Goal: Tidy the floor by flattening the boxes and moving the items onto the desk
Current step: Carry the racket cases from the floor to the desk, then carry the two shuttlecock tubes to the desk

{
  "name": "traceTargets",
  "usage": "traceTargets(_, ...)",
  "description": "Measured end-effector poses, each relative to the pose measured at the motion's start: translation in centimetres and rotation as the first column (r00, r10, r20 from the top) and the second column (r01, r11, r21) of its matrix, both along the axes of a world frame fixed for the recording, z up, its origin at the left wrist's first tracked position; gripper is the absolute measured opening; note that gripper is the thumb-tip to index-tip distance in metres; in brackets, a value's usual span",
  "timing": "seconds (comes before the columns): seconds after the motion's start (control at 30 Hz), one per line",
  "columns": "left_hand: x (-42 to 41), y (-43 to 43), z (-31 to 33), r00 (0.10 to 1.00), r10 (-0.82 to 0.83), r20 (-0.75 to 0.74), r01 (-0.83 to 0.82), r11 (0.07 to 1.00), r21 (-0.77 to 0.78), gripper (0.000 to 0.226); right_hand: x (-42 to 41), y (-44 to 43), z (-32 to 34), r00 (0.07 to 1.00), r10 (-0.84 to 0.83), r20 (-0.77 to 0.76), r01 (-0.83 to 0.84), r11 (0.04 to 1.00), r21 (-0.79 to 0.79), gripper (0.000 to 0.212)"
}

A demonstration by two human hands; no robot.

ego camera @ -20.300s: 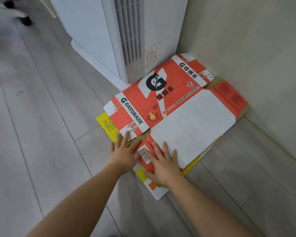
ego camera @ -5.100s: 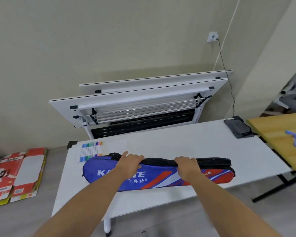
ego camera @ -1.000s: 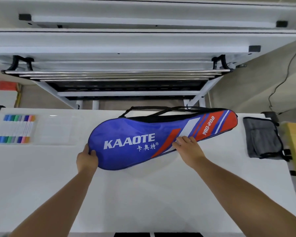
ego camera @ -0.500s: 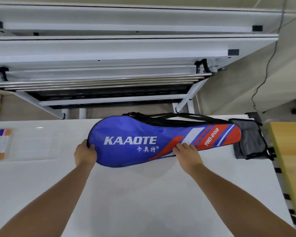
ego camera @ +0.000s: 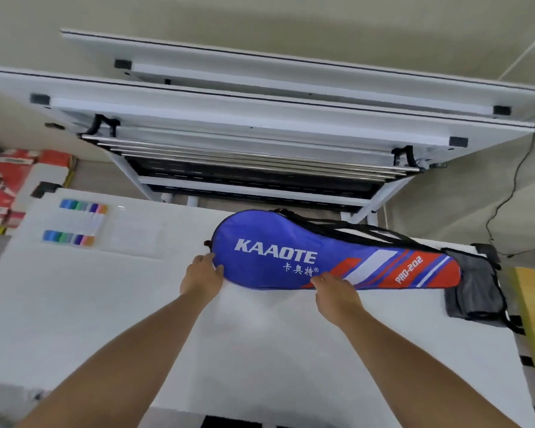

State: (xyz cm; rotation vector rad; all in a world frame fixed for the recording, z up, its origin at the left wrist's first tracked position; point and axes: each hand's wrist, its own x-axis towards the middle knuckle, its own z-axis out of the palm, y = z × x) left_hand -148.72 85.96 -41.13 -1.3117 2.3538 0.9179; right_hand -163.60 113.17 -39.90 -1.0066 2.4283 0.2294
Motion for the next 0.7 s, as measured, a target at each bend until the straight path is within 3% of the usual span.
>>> traceTargets(0.13,6.0,0.9,2.4,0.995,-0.032,0.096,0.037,0.998,-0.054,0.045,2.9,-5.1,0.9,0.981,0.193,0.013,-0.192,0.981,-0.041,0.037)
traceTargets(0.3,17.5,2.1,5.2,0.971,0.148,0.188,-0.125,0.984,-0.13,0.041,9.3,-12.1,1.9,0.872,0.489,0.024,-0.484,0.868,-0.109,0.038)
traceTargets(0.43,28.5,2.6,6.2,0.899,0.37,0.232,-0.343,0.927,-0.15,0.038,16.7,-17.9,3.0,0.729,0.683,0.044,-0.666,0.723,-0.184,0.046)
traceTargets(0.53,37.1,3.5,6.3,0.806,0.549,0.22,-0.53,0.836,-0.144,0.034,23.6,-21.8,4.1,0.616,0.787,0.03,-0.765,0.607,-0.213,0.046)
traceTargets(0.7,49.3,5.4,6.7,0.667,0.712,0.218,-0.694,0.701,-0.166,0.034,37.4,-26.7,5.0,0.39,0.921,0.006,-0.903,0.384,-0.194,0.041)
